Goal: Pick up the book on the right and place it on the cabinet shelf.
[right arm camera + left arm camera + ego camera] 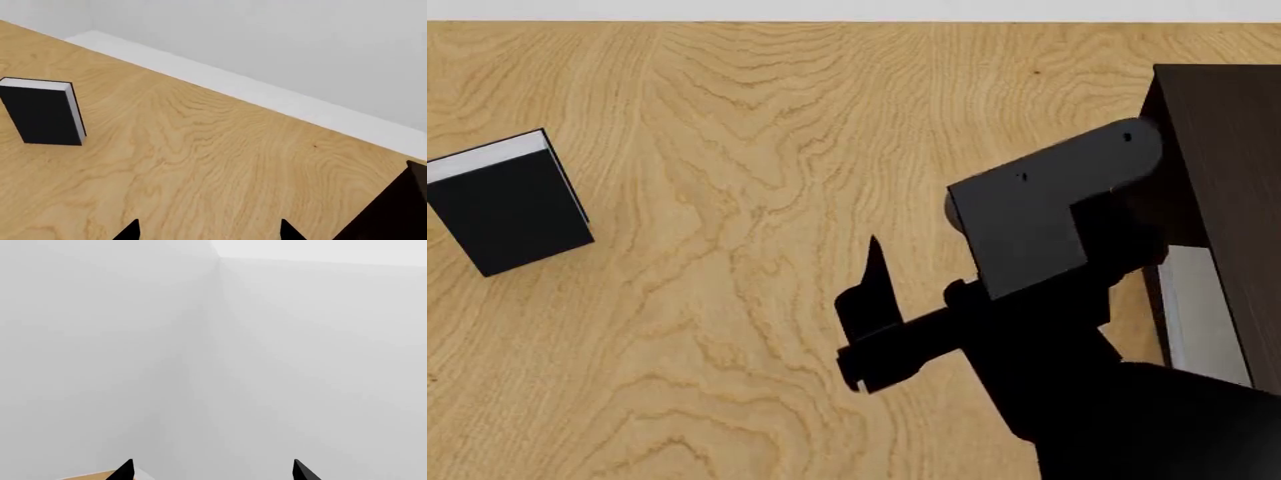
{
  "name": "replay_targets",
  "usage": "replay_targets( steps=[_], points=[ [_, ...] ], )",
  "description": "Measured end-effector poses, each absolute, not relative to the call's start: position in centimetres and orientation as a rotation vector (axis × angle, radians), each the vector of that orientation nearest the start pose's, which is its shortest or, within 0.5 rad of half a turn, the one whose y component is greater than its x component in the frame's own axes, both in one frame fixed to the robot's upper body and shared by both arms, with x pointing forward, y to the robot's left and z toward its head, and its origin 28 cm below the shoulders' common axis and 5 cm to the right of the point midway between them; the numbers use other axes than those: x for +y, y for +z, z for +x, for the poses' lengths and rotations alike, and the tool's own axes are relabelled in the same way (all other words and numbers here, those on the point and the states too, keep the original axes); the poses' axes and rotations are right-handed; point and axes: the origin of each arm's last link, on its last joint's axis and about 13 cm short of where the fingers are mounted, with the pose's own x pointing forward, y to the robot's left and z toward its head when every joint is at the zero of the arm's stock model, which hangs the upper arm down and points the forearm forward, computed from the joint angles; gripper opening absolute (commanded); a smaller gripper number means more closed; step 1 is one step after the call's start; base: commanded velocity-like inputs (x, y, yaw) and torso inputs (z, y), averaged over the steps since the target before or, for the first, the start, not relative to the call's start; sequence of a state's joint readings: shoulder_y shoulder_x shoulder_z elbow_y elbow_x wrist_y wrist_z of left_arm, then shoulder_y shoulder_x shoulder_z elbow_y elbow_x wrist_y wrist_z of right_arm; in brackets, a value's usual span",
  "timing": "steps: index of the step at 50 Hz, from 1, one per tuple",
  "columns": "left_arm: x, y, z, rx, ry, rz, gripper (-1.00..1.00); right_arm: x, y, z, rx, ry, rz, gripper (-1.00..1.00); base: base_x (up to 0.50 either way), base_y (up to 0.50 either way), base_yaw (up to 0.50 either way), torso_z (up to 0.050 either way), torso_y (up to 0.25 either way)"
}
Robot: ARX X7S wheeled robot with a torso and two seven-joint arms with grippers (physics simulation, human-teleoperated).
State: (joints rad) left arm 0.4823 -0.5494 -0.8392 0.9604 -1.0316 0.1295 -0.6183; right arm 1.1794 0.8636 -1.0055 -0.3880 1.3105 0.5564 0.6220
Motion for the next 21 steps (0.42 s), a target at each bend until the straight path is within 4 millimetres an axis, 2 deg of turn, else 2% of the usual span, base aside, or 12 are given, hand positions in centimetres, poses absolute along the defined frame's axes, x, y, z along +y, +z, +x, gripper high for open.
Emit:
replay_targets(
  steps=[21],
  points=[
    [32.3, 22.6, 8.7, -0.775, 0.499, -0.296, 1.0, -12.2, 24.6, 21.9, -0.025, 0.325, -0.196, 1.0, 0.0, 0.0, 0.0, 0.0, 0.0]
  ],
)
